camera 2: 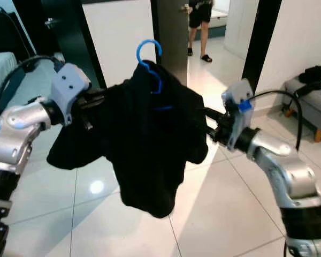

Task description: Hang hanger

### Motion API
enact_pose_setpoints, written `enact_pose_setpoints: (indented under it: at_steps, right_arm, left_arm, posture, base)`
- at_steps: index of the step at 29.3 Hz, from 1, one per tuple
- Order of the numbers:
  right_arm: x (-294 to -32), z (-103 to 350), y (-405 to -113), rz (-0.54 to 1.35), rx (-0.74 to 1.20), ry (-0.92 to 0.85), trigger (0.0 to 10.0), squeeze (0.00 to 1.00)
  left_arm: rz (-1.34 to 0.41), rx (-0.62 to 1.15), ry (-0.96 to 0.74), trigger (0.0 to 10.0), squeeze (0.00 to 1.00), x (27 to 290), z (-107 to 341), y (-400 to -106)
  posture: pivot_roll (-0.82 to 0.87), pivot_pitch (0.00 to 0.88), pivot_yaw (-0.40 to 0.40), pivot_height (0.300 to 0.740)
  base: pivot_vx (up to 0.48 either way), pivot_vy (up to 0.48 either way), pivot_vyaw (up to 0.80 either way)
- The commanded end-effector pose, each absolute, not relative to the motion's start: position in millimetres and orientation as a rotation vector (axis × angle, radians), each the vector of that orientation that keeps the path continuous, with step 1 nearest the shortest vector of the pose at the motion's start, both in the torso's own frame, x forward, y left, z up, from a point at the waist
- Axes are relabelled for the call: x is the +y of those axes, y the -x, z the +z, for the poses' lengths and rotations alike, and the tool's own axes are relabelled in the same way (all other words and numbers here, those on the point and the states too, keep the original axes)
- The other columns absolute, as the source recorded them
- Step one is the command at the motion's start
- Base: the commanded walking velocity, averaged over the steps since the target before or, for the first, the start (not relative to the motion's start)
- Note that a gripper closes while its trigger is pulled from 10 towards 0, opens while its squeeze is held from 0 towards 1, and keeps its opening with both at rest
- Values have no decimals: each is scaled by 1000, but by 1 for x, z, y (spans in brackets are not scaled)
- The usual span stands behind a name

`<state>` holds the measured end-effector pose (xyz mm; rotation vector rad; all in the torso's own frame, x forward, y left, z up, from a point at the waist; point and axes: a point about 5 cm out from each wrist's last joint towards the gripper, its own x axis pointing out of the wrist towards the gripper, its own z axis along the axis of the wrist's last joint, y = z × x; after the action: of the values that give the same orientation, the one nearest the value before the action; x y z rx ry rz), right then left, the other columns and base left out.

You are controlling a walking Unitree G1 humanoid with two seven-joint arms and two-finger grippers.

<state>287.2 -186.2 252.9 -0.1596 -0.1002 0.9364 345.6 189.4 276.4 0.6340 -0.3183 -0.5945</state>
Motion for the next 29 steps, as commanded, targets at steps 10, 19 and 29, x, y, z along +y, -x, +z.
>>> enact_pose_setpoints:
  at_steps: [10,19,29]
  right_arm:
    - [-197,261,-268,1060,-120,112,10000,1000]
    - [-208,262,-284,909,-207,-3,10000,1000]
    - [-217,273,-281,934,-281,-112,10000,0]
  left_arm:
    - [-444,-484,-550,0,0,207,307,-349]
    - [-477,-511,-446,0,0,209,303,-346]
    - [-477,-556,-351,10000,0,220,309,-341]
  posture:
    - [-52,0,29,740]
    - [-42,0,27,740]
    - [-46,0,8,740]
  base:
    - [0,0,0]
    - [0,0,0]
    - [0,0,0]
